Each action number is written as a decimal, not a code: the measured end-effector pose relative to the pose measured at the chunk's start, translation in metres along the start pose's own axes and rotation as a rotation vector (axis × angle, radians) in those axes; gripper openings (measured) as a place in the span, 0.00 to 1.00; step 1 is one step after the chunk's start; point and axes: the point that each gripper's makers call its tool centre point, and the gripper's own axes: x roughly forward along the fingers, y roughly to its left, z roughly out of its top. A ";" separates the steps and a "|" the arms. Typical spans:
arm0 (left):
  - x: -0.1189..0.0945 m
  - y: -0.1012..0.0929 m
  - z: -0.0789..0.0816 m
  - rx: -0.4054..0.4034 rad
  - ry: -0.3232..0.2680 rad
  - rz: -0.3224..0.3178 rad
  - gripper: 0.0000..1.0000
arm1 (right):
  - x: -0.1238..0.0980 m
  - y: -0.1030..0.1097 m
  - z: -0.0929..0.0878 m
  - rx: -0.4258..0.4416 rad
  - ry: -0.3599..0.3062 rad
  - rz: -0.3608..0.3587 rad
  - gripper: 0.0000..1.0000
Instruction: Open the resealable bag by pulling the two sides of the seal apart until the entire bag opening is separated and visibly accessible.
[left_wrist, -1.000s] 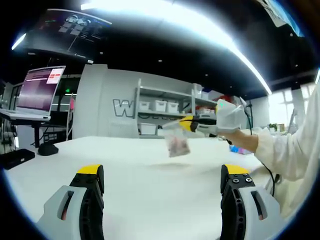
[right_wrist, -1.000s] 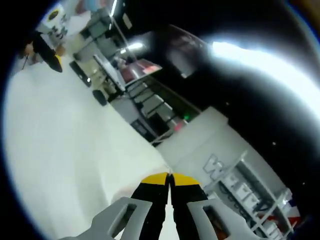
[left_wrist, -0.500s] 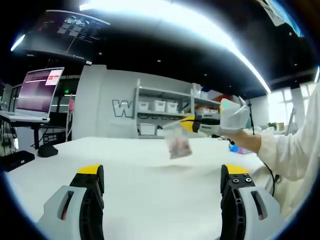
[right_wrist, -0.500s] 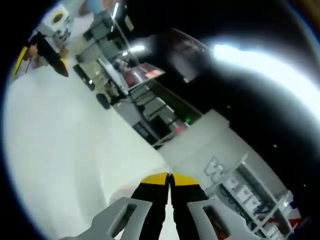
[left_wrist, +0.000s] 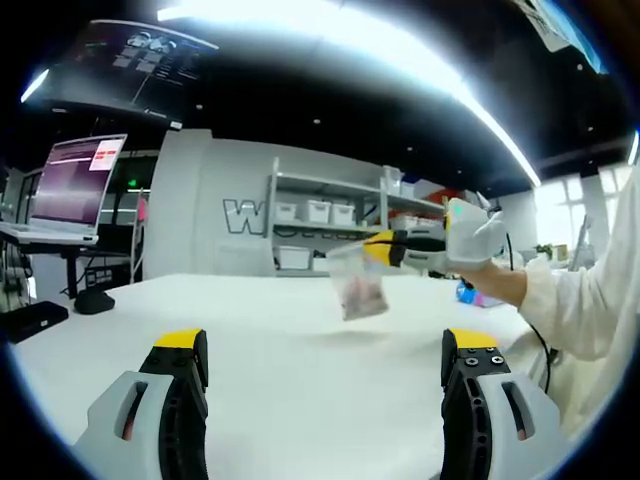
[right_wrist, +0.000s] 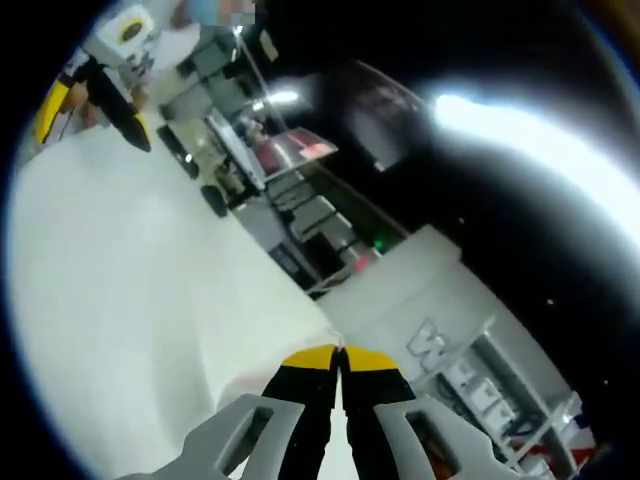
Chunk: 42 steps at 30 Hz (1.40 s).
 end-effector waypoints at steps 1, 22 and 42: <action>0.000 0.000 0.000 0.000 0.000 0.000 0.96 | -0.001 0.000 0.000 -0.001 0.001 -0.001 0.00; -0.001 0.000 -0.003 -0.004 0.005 0.000 0.96 | -0.017 0.011 0.014 0.000 -0.029 0.025 0.00; -0.001 0.000 -0.005 -0.008 0.009 0.002 0.96 | -0.035 0.023 0.026 -0.023 -0.057 0.052 0.00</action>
